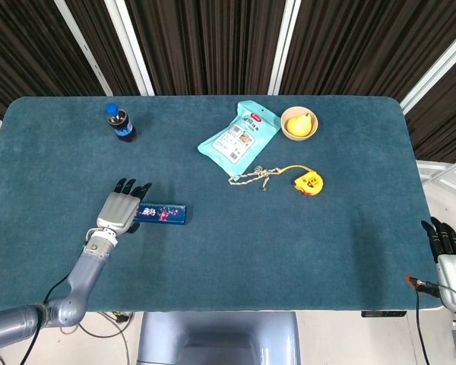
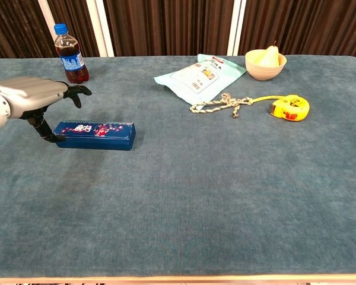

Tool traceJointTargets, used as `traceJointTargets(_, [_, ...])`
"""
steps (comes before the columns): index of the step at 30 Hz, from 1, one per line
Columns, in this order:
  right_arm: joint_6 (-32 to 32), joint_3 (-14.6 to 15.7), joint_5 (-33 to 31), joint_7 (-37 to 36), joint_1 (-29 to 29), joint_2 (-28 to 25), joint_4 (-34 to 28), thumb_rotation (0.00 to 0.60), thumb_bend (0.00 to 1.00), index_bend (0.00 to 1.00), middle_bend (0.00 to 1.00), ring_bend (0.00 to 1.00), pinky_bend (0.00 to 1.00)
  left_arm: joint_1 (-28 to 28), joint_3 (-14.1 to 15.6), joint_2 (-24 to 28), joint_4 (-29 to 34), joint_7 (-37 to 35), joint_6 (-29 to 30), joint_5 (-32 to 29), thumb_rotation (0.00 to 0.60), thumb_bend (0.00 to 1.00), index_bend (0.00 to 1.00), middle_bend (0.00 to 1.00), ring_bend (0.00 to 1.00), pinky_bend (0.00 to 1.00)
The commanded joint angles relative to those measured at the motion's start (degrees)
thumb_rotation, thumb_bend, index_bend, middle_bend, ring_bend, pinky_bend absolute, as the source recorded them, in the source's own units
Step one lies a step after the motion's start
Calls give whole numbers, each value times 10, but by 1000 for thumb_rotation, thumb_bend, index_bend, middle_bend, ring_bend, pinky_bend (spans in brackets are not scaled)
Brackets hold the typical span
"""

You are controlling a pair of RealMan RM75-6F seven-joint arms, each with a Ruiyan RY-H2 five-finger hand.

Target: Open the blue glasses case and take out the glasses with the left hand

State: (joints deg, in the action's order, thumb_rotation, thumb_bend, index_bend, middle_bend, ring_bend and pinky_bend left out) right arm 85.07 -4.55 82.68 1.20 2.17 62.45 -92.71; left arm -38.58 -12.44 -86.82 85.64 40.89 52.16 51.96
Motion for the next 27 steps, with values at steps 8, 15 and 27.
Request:
traceJointTargets(8, [1, -1, -1, 0, 0, 0, 0, 600, 143, 0, 0, 0, 209, -16, 13, -14, -22, 0, -4, -19, 600, 304, 0, 241, 0, 42])
traceJointTargets(15, [0, -1, -1, 1, 0, 1, 0, 600, 145, 0, 0, 0, 209, -21, 19, -14, -27, -12, 3, -17, 600, 344, 11, 255, 0, 42])
traceJointTargets(27, [0, -2, -2, 2, 0, 1, 0, 600, 153, 0, 0, 0, 209, -26, 32, -13, -27, -26, 8, -16, 600, 378, 38, 285, 0, 44])
